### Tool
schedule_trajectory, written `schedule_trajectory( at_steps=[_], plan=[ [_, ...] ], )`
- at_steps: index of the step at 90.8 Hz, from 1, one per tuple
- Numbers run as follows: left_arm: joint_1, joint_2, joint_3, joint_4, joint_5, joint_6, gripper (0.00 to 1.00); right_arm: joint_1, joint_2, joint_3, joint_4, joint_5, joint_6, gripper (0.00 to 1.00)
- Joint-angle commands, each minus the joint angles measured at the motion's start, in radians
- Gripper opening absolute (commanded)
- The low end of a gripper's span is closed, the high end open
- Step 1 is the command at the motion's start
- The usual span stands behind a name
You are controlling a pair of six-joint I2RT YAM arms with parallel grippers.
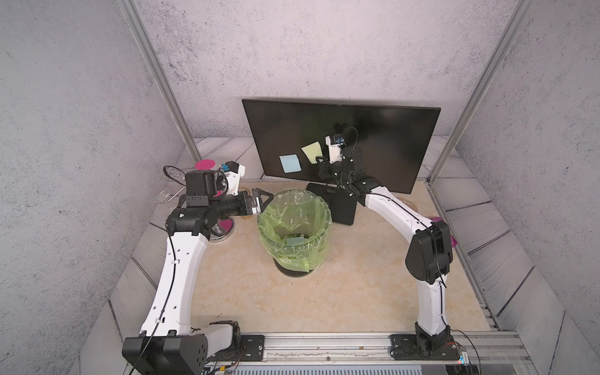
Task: Remove the sticky note from the monitor
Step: Tear off the sticky note from the monitor, then place the sticky note in the trash bin.
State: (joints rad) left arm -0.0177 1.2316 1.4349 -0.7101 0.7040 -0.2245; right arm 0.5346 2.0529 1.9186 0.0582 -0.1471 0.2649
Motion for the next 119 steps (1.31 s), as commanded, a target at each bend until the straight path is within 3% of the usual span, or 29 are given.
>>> schedule_trajectory(
  at_steps=[1, 25, 37, 51, 75, 88, 103, 119],
  plan=[
    [0.009, 0.011, 0.001, -0.005, 0.008, 0.013, 1.00, 0.004, -0.066, -0.043, 0.042, -0.027, -0.002, 0.00],
    [0.009, 0.028, 0.023, -0.001, 0.005, 0.010, 1.00, 0.035, -0.229, -0.192, 0.075, -0.101, -0.064, 0.00],
    [0.010, 0.039, 0.037, -0.001, 0.003, 0.011, 1.00, 0.045, -0.323, -0.272, 0.062, -0.205, -0.095, 0.00],
    [0.016, 0.055, 0.055, -0.002, 0.003, 0.013, 1.00, 0.091, -0.408, -0.305, -0.121, -0.375, -0.232, 0.00],
    [0.021, 0.070, 0.071, 0.018, 0.005, -0.004, 1.00, 0.206, -0.485, -0.359, -0.442, -0.308, -0.475, 0.00],
    [0.021, 0.082, 0.086, 0.027, 0.007, -0.013, 1.00, 0.241, -0.458, -0.333, -0.514, -0.256, -0.526, 0.12],
    [0.021, 0.090, 0.093, 0.027, 0.009, -0.014, 1.00, 0.242, -0.454, -0.333, -0.461, -0.220, -0.493, 0.36],
    [0.022, 0.104, 0.097, 0.024, 0.019, -0.011, 1.00, 0.241, -0.491, -0.351, -0.389, -0.124, -0.426, 0.48]
  ],
)
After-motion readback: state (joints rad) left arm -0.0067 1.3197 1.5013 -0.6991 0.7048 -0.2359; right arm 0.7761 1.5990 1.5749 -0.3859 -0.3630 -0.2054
